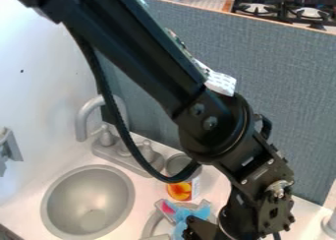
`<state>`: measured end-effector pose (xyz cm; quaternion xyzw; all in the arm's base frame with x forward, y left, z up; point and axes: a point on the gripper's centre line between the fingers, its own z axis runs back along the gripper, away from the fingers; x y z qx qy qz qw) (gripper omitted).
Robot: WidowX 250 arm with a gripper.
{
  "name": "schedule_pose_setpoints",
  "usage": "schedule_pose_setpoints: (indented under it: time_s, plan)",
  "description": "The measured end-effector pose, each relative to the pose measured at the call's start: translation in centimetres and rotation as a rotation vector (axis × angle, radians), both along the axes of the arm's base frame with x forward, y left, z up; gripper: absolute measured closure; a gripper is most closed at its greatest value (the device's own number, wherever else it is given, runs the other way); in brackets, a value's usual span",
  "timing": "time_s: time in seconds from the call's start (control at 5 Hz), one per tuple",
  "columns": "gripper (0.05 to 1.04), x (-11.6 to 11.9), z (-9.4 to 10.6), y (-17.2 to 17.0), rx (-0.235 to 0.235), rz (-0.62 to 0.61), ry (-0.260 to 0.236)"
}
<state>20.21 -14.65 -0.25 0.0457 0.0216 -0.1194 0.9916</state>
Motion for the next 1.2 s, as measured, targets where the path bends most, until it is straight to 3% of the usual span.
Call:
schedule_pose_setpoints:
  time_s: [0.2,0.4,0.6,1.0,1.2]
  plan:
    - [0.081,-0.3,-0.6,0.2,0.015,0.002,0.019]
    - [0.081,-0.4,-1.3,-1.9,0.036,-0.064,-0.003]
    - [0.081,-1.3,-2.2,-5.0,0.009,-0.18,0.002]
    - [0.081,-2.9,-5.6,-9.6,0.0,-0.367,0.062]
    - [0.081,-2.9,-5.3,-10.9,-0.015,-0.429,0.054]
